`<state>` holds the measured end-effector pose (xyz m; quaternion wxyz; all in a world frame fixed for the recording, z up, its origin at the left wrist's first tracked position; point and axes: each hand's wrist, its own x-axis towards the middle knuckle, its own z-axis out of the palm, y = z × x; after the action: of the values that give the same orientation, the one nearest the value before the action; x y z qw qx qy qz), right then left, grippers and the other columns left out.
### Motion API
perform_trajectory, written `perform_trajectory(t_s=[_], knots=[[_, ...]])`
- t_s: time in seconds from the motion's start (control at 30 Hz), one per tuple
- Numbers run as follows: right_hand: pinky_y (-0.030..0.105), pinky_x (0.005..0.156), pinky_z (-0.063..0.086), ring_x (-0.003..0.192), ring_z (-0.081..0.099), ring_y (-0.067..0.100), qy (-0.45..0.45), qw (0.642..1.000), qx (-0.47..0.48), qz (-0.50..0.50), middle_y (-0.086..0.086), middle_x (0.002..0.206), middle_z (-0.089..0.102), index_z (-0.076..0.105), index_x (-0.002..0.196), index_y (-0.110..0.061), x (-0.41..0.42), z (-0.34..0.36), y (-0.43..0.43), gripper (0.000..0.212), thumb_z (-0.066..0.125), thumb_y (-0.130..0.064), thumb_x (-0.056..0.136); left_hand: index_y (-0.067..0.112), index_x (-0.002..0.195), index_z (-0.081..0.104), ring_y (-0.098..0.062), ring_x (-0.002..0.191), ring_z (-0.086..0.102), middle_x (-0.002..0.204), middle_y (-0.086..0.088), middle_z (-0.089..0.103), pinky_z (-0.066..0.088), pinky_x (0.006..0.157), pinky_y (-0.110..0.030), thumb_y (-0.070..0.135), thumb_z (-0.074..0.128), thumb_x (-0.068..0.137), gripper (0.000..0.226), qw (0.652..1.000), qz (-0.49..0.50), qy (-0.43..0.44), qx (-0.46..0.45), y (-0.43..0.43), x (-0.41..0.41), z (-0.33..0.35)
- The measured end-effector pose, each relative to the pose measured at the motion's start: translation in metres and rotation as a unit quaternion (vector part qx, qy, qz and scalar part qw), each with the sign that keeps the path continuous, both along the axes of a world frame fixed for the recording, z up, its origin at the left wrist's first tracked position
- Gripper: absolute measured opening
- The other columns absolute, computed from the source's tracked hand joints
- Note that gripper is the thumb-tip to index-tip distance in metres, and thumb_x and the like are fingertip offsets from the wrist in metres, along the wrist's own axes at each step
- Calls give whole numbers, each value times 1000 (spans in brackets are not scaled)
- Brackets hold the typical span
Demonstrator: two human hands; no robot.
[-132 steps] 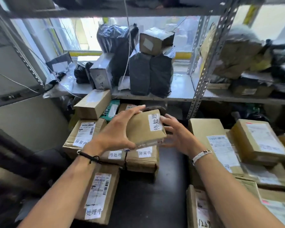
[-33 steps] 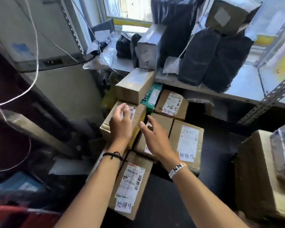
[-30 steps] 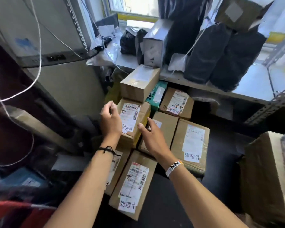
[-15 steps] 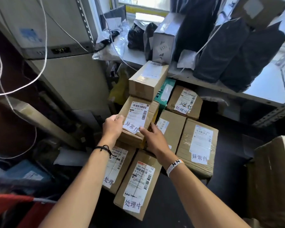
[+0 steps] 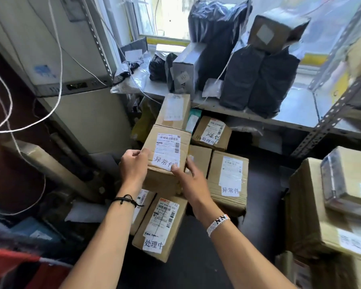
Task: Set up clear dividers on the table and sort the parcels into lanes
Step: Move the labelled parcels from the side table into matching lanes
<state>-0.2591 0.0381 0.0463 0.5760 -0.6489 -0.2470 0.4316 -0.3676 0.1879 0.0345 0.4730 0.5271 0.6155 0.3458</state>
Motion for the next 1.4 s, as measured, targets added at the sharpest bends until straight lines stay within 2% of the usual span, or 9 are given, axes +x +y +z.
perform_trajectory(t_s=[0.07,0.2,0.4,0.6,0.77,0.93,1.03,1.2,1.4], knots=[[20,85,59,110,64,-10,9,999,26,-17,-41,118,65,52,135,-59,2,8,-21,48,71,-35,98,20,88,68,-26,94,71,96,-3,75,58,85,-43,49,67,70,34,1000,-9,-19,12,-23,-1,10],[44,114,48,137,52,11,-22,997,56,-43,-11,152,53,43,158,-38,13,27,-71,69,73,-40,96,23,92,71,-18,93,70,97,2,75,56,84,-38,64,70,60,52,995,-33,-90,40,-80,1,35],[45,117,45,134,59,15,-43,987,138,-75,-3,145,63,51,153,-30,43,64,-159,66,77,-20,93,22,98,72,2,80,71,85,15,78,53,71,-18,59,76,63,51,976,-61,-173,119,-176,22,79],[50,116,45,137,57,21,-93,969,194,-121,0,146,60,56,150,-26,77,100,-245,73,76,-27,80,20,121,71,-13,100,75,104,9,80,57,77,-21,44,76,78,50,953,-114,-241,141,-262,58,109],[52,112,49,131,61,22,-109,954,221,-172,2,140,65,59,147,-30,99,124,-312,69,74,-21,80,19,126,71,-28,110,74,115,-7,79,59,95,-45,30,72,88,39,928,-201,-285,134,-317,91,129],[39,87,63,114,73,19,-129,943,222,-214,1,127,75,61,143,-34,117,145,-370,66,70,-17,80,19,128,69,-22,107,75,115,-5,78,62,86,-34,35,72,87,44,904,-275,-297,139,-360,128,146],[48,99,59,119,71,22,-143,933,212,-253,3,131,73,60,145,-34,120,153,-409,66,68,-18,82,23,127,69,-20,110,74,116,-3,77,62,87,-33,38,74,85,44,891,-317,-305,114,-387,146,150],[53,97,60,118,71,24,-174,914,198,-309,2,130,73,57,149,-31,121,150,-474,69,67,-18,82,40,115,74,-13,108,74,112,7,78,61,87,-33,41,75,84,30,857,-403,-306,97,-437,168,148],[49,101,58,123,69,22,-215,881,166,-388,0,131,73,61,146,-32,132,152,-557,64,66,-21,83,22,128,68,-22,110,74,116,-1,78,63,89,-42,34,73,86,44,811,-492,-316,32,-510,198,148]])
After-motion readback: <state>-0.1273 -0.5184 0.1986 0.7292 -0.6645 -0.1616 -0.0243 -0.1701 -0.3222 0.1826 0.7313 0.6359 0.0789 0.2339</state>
